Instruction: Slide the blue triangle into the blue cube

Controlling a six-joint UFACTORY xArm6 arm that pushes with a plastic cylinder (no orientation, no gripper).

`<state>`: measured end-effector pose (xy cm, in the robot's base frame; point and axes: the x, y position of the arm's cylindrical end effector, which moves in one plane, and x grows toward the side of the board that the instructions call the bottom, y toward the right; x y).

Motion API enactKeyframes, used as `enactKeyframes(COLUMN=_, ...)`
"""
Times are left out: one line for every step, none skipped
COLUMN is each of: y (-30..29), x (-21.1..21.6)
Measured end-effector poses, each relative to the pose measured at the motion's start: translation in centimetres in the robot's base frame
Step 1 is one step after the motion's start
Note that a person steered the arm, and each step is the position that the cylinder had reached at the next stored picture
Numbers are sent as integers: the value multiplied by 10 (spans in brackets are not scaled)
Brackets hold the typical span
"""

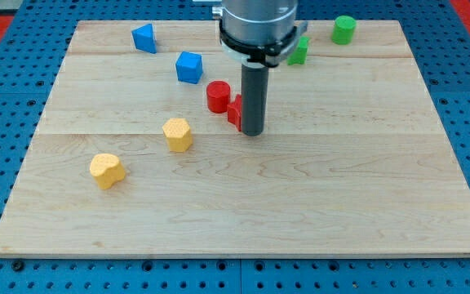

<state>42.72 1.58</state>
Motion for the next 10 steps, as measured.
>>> enactKeyframes(y=13, x=-8)
enactKeyframes(y=50, x=-58)
enactKeyframes(y=-17, x=-94)
enactKeyframes(y=-51, x=-137)
enactKeyframes(y=-97, x=-207)
enactKeyframes(y=-137, x=-236)
enactKeyframes(y=-153, x=-204)
enactKeyframes(y=-172, x=-196)
enactKeyframes(y=-243, x=-228)
enactKeyframes(y=-262, x=-200)
